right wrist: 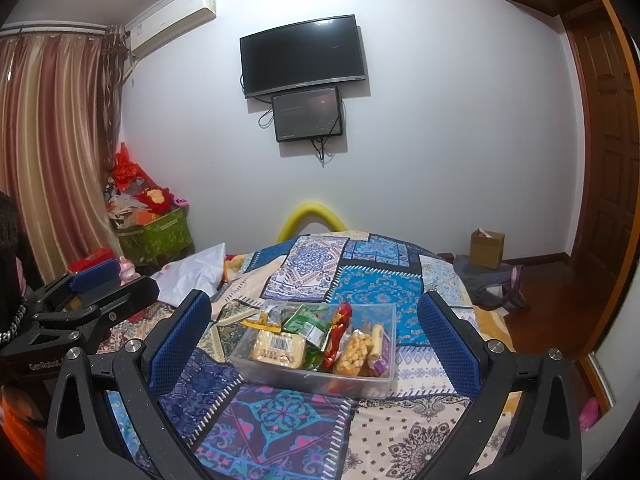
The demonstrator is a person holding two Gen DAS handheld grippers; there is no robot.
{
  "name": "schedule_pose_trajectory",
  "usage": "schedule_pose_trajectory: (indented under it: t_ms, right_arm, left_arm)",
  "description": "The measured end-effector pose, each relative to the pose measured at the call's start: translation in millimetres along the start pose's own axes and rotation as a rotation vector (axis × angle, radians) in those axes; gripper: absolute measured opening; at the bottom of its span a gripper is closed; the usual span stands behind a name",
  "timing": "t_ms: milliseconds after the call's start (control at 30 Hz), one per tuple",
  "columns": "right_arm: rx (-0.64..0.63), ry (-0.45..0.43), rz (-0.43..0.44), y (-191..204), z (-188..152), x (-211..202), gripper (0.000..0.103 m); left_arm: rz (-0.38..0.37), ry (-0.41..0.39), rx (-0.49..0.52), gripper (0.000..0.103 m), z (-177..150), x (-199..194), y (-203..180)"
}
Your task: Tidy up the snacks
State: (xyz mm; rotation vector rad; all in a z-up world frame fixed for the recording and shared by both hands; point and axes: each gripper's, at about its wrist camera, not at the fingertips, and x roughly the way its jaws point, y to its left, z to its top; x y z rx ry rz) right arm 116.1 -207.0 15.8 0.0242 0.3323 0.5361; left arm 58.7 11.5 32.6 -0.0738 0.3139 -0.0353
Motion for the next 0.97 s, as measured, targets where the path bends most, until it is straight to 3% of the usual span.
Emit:
schedule_pose_trajectory:
  t_ms: [967]
  right_arm:
    - [0.005,0.008,0.001,1.4,-1.0,3.2,0.103]
  left_arm:
    - [-0.006,0.003,-0.003,0.1,-4.6,4.6,-0.9]
